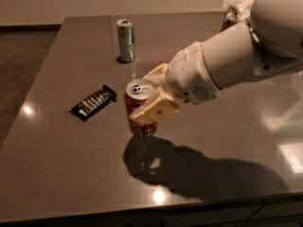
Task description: Move coke can near redbull can
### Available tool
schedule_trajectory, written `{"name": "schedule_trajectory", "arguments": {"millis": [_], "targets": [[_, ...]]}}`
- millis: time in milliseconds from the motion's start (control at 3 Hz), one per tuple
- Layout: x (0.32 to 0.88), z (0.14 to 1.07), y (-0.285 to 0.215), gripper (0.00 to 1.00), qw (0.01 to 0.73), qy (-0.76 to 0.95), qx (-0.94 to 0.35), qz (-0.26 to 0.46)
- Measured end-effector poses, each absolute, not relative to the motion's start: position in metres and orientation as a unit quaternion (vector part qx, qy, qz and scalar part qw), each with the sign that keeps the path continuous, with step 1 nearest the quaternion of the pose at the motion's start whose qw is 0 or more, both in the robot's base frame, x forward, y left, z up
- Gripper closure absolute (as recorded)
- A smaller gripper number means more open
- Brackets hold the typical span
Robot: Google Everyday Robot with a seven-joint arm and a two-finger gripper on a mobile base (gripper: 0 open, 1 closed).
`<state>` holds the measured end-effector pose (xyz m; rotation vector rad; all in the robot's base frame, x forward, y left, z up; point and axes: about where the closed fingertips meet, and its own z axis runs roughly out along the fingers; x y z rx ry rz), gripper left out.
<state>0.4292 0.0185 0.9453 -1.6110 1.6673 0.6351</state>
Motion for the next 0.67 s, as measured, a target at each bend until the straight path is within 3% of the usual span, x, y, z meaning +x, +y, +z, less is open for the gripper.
{"name": "schedule_trajectory", "arguments": {"millis": [667], "targets": [[0.482, 0.982, -0.011, 1.00, 0.398, 0.684, -0.581, 0.192]]}}
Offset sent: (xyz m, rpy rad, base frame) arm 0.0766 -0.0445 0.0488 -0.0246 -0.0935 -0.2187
